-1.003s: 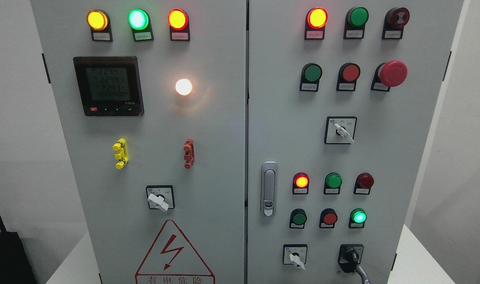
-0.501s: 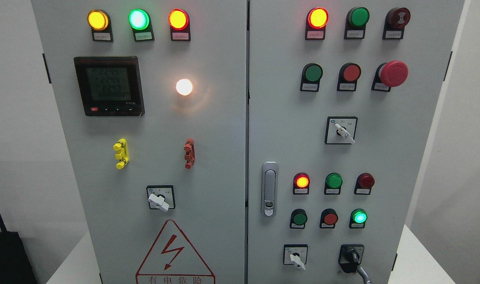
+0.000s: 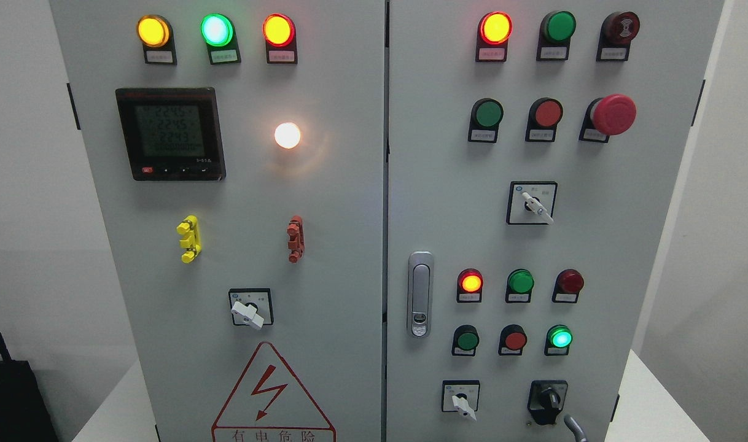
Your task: Trip black knob to open circuit
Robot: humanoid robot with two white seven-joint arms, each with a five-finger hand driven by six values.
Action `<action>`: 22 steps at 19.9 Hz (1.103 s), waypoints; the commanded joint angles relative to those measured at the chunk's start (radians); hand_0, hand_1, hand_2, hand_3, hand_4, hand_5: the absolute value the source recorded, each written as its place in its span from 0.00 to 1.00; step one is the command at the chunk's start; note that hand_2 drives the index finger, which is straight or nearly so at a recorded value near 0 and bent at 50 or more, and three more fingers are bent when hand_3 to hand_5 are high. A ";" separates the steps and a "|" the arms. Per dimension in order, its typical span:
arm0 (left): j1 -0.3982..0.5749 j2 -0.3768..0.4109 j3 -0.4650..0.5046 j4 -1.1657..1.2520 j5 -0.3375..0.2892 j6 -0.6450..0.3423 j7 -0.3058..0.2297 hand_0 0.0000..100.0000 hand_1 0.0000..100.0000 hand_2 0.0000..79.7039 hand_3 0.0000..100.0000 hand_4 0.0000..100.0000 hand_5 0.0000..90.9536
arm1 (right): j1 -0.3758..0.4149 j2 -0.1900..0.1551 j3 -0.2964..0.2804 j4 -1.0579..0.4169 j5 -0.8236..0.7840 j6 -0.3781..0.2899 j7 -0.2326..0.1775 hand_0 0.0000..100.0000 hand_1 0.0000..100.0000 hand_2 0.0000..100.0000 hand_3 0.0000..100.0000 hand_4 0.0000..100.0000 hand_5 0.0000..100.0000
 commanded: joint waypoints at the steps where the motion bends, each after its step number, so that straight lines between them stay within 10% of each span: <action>1: -0.002 0.000 0.002 0.000 0.002 -0.003 0.000 0.12 0.39 0.00 0.00 0.00 0.00 | -0.004 -0.006 -0.007 -0.032 -0.005 -0.009 0.007 0.00 0.00 0.09 1.00 1.00 1.00; 12: -0.002 0.000 0.002 0.000 0.002 -0.002 0.000 0.12 0.39 0.00 0.00 0.00 0.00 | 0.112 0.001 -0.001 -0.138 -0.053 0.004 0.007 0.00 0.00 0.05 1.00 0.99 0.92; 15: -0.002 0.000 0.002 0.000 0.002 -0.003 0.000 0.12 0.39 0.00 0.00 0.00 0.00 | 0.151 0.001 0.002 -0.161 -0.064 0.002 0.009 0.00 0.00 0.03 0.97 0.78 0.74; 22: -0.002 0.000 0.002 0.000 0.002 -0.003 0.000 0.12 0.39 0.00 0.00 0.00 0.00 | 0.214 -0.002 0.016 -0.187 -0.067 -0.016 0.048 0.00 0.00 0.00 0.14 0.04 0.07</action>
